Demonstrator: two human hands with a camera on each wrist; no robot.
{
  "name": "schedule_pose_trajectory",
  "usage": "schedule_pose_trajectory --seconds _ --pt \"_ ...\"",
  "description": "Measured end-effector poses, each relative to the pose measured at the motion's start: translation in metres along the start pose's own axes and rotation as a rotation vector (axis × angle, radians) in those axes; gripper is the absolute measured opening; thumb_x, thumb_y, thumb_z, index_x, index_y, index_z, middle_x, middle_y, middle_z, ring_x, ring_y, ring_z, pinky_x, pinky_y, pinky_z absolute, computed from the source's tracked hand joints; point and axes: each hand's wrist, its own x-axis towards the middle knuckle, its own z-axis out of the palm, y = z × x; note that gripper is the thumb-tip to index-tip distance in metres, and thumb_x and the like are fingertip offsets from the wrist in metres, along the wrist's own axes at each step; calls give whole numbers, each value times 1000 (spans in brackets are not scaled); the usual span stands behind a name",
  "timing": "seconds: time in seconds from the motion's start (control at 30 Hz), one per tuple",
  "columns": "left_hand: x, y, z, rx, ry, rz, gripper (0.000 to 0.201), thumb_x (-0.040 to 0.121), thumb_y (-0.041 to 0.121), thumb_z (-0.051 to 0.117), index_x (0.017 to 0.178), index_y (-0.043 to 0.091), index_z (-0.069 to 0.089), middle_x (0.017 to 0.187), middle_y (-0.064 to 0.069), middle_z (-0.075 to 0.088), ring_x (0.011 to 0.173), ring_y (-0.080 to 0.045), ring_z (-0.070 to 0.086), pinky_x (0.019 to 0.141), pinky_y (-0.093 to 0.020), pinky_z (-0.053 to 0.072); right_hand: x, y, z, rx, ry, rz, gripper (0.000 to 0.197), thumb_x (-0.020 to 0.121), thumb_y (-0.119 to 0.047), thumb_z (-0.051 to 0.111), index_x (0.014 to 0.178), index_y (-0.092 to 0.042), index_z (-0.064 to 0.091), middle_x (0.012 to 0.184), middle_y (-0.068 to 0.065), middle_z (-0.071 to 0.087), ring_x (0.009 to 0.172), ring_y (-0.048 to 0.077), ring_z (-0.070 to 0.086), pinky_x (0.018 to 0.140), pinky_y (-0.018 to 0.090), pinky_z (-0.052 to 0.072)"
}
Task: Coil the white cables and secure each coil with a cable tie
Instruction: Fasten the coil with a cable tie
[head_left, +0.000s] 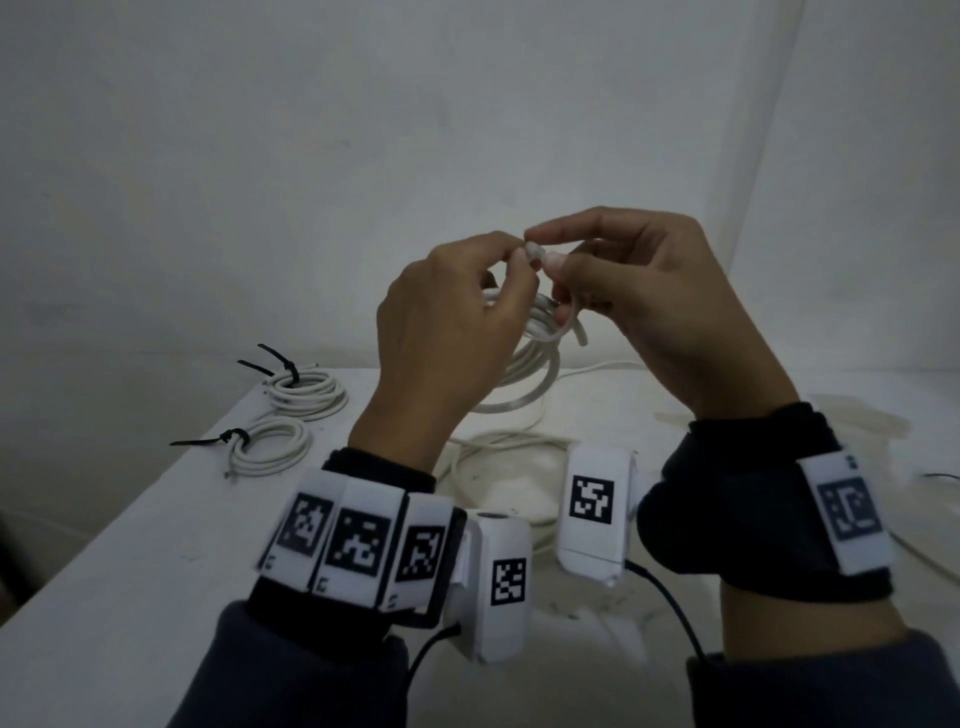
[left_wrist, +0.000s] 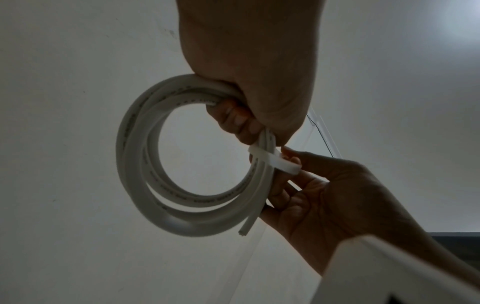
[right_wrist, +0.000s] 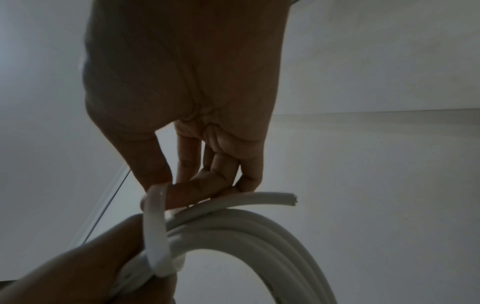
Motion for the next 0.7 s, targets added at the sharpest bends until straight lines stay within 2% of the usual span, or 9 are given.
schedule_pose_trajectory --seconds 0.27,0.4,0.53,0.6,0.7 --pt "0 -1 0 -4 -43 -3 31 89 37 42 93 27 71 77 4 71 77 -16 68 67 -40 52 0 6 0 -3 23 -7 6 86 -3 67 92 -1 68 57 9 63 54 18 60 64 29 50" --pt "1 -1 0 -54 -62 19 31 89 36 45 93 25 73 79 6 72 78 -14 68 69 -39 54 0 5 2 12 42 -23 2 85 -2 67 86 -1 65 64 19 62 57 22 59 66 33 51" --pt "2 -4 1 -130 -61 30 30 91 35 47 94 23 74 80 7 73 79 -14 69 72 -40 56 -1 5 5 27 78 -45 6 86 -2 66 80 -3 64 68 23 63 58 21 60 66 32 53" --pt "2 -5 1 -179 -46 -1 28 90 35 48 90 22 74 79 7 73 79 -15 70 71 -42 56 -1 3 6 25 73 -43 2 86 -5 68 85 -3 68 76 23 69 65 22 66 71 32 55" --pt "2 -4 -2 -279 -41 -75 24 87 32 50 83 26 72 73 5 72 72 -19 70 70 -47 56 -3 0 1 53 -46 3 30 75 -8 75 104 -3 69 90 17 73 82 23 71 81 29 56"
